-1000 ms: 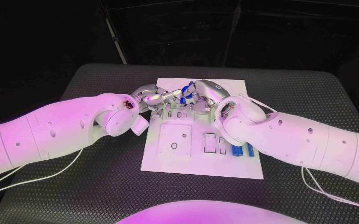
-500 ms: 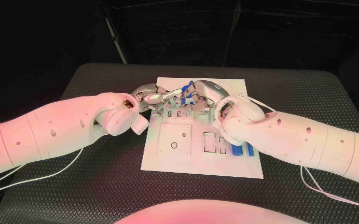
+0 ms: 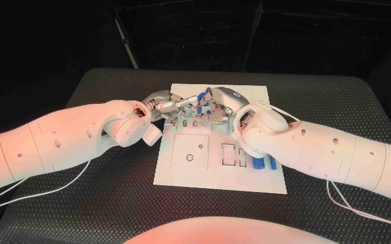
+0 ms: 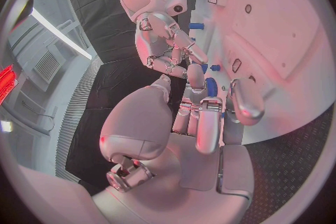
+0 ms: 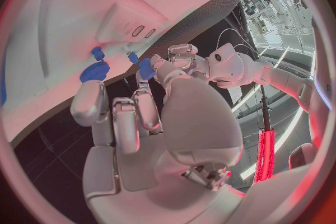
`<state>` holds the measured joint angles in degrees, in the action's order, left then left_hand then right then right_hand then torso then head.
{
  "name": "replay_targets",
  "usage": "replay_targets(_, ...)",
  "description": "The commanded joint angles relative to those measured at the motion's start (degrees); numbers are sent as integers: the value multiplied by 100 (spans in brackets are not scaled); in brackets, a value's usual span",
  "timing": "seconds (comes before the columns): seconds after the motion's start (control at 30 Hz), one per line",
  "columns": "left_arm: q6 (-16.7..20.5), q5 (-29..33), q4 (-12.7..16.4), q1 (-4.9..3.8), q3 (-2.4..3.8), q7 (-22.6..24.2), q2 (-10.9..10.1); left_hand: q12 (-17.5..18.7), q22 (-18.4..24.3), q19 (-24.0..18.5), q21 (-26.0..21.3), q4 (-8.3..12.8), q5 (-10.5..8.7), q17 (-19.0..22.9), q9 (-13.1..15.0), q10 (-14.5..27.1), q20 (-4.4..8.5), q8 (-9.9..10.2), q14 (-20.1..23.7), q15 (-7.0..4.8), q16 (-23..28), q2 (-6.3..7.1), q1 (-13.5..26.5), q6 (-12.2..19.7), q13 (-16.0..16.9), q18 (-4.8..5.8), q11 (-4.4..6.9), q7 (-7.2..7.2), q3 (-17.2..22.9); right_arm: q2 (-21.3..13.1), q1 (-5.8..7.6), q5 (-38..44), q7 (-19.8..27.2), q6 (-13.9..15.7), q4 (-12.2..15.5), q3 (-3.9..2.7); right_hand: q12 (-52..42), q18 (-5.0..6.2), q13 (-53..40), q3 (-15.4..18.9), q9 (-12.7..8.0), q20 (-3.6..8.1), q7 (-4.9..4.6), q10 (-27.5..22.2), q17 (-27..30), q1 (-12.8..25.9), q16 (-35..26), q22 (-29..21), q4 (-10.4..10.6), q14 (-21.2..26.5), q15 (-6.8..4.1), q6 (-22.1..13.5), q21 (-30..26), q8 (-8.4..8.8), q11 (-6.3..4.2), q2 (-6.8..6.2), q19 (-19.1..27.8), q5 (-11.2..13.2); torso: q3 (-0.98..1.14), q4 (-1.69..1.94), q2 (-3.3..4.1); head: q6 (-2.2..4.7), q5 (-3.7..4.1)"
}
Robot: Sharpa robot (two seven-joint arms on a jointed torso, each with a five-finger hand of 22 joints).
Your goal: Assemble the parts on the task board
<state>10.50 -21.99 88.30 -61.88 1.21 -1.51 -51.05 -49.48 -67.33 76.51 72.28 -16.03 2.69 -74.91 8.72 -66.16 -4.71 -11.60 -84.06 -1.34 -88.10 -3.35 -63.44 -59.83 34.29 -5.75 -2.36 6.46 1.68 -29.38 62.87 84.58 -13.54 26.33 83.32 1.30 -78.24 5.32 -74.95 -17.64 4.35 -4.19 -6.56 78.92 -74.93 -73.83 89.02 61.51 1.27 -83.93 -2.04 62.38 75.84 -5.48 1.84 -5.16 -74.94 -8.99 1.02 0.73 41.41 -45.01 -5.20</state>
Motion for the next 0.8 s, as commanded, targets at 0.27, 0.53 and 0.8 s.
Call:
replay_targets(0.27, 70, 31, -35, -8, 10, 138, -217, 5, 223, -116, -160, 29, 1, -1118, -28, 39, 15, 11, -446, -39, 97, -3, -101, -17, 4, -10, 30, 11, -97, 15, 3, 240, -134, -354, -21, -3, -1, 38, -97, 4, 8, -22, 22, -26, -1360, -33, 19, -16, 10, -573, 8, 58, -13, -45, 3, 73, 22, -21, -5, 9, 3, -18, 23)
replay_targets(0.53, 165, 31, -49, -8, 21, 227, -321, 59, 543, -343, -444, 48, 1, -881, -67, 136, 2, 36, -341, -18, 284, -15, -186, 7, -11, -79, 5, 37, -212, 60, -13, 429, -232, -596, -69, -2, 5, 39, -91, 4, 8, -20, 24, -32, -1356, -41, 17, -20, 6, -572, 6, 60, -15, -46, 1, 73, 24, -22, -8, 5, 0, -42, 15)
replay_targets(0.8, 222, 86, -42, -9, 36, 294, -345, 79, 658, -421, -549, 54, 1, -805, -83, 171, -6, 43, -307, -10, 346, -26, -224, 16, -18, -104, -5, 46, -261, 106, -42, 605, -299, -771, -110, -2, 6, 39, -89, 4, 8, -20, 25, -33, -1355, -43, 16, -21, 6, -572, 6, 60, -16, -46, 0, 73, 25, -22, -1, 1, 0, -67, -2)
